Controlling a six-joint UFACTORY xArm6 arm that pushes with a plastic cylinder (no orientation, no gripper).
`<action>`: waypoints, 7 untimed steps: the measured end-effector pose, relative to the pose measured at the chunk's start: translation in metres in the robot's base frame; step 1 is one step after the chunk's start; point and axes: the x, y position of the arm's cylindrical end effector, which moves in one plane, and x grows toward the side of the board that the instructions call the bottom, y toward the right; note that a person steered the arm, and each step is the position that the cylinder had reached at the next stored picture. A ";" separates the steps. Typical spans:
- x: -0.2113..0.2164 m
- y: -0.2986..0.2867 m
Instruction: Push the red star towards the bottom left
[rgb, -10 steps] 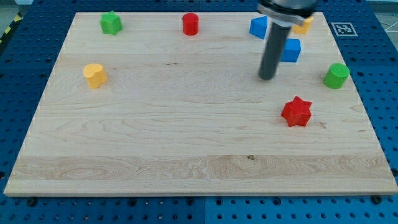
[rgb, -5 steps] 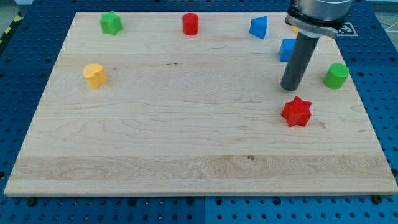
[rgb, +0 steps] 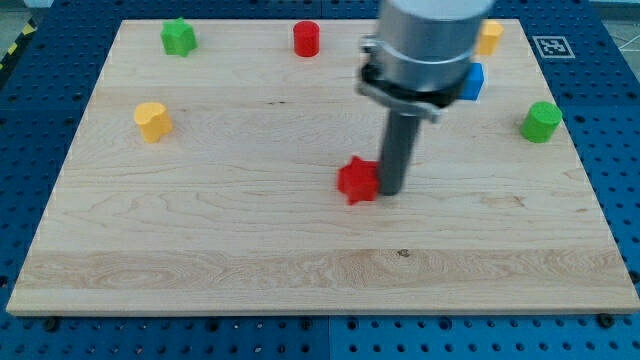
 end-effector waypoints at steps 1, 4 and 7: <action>0.001 -0.058; 0.009 -0.119; -0.015 -0.110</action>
